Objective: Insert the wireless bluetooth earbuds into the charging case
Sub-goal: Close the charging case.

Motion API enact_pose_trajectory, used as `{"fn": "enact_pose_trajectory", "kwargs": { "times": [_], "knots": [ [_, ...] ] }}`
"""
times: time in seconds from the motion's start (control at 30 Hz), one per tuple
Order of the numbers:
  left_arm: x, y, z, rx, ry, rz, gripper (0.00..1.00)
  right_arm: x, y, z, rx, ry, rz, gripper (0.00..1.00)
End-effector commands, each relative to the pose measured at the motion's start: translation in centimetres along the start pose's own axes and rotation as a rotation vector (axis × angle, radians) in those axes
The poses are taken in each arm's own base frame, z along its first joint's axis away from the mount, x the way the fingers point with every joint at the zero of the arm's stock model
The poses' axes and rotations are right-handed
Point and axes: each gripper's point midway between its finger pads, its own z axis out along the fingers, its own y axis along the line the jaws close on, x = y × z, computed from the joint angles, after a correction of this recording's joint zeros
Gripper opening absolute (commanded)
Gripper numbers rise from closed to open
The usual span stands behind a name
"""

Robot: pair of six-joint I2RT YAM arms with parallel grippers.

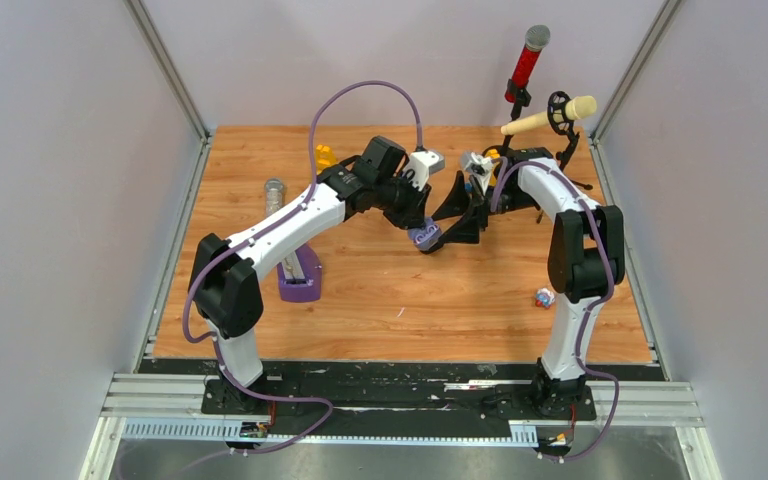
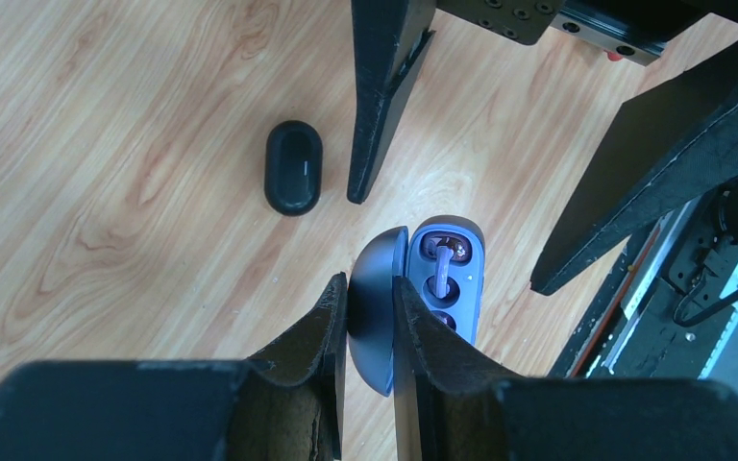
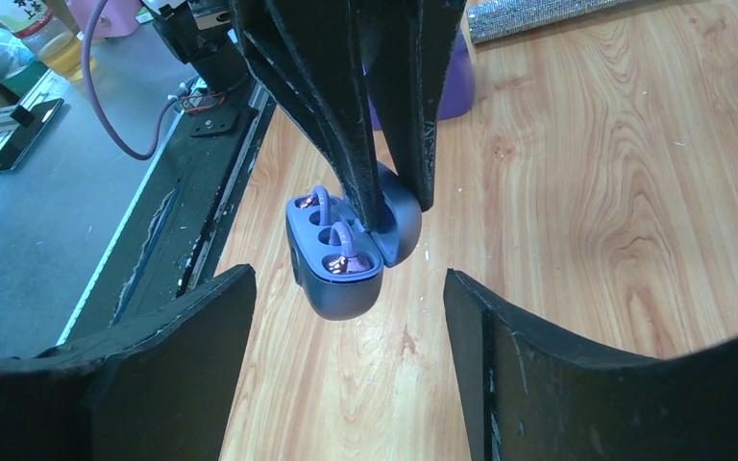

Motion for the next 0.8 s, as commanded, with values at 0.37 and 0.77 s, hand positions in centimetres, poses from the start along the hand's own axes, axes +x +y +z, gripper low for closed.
{"fn": "enact_pose_trajectory", "kwargs": {
  "times": [0.37, 0.77],
  "knots": [
    [-3.5, -0.8, -2.7, -0.015, -0.112, 0.044, 0.00, -0.2, -0.3, 0.3, -0.002, -0.016, -0.019, 0.65],
    [-3.4, -0.5, -2.4, -0.012, -0.109, 0.035, 0.00, -0.3, 0.8, 1.3, -0.036, -0.016, -0.037, 0.59]
  ]
}}
